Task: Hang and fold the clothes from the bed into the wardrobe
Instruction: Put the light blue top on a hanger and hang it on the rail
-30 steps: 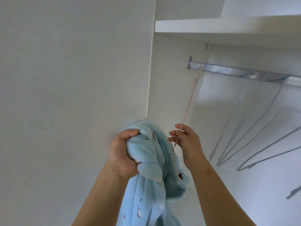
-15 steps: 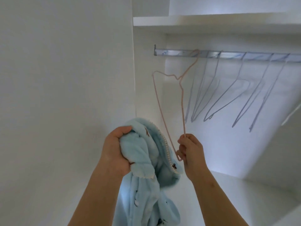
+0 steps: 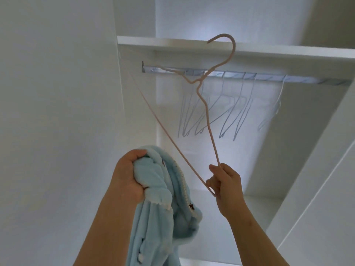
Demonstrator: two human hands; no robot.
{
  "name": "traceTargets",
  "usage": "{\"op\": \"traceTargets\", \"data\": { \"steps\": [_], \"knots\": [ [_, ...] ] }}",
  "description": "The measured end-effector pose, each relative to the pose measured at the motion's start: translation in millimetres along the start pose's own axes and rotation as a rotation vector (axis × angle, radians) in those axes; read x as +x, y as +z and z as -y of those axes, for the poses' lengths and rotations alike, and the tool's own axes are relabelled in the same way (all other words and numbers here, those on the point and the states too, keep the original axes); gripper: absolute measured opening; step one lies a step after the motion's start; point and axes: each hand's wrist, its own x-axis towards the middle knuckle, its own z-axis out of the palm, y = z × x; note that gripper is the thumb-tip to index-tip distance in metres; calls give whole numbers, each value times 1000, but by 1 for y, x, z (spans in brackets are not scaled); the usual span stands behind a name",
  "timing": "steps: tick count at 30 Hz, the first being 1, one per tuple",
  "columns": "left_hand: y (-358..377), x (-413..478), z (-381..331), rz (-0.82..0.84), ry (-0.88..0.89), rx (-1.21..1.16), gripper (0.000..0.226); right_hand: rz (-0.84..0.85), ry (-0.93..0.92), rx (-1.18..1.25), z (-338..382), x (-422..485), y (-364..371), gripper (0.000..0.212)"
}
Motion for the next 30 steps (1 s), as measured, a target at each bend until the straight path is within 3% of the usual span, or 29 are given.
{"op": "traceTargets", "data": {
  "steps": [4, 12, 16, 19, 23, 27, 30],
  "knots": [
    [20, -10, 11, 1, -8, 75, 37, 116, 5, 102, 20, -4, -28, 58],
    [36, -26, 23, 83, 118, 140, 30, 314, 100, 186, 20, -10, -61, 44],
    [39, -29, 24, -6, 182, 220, 28, 298, 102, -118, 24, -11, -67, 54],
    [43, -28, 30, -91, 288, 403, 34, 288, 74, -423, 30, -10, -65, 35],
    [47, -27, 39, -145, 397, 709, 34, 326, 5, -506, 44, -5, -62, 10],
    [50, -24, 45, -90, 416, 916, 32, 238, -25, -269, 55, -1, -62, 3],
    [50, -21, 47, -67, 397, 982, 34, 145, 1, 14, 63, 1, -59, 15]
  ]
}}
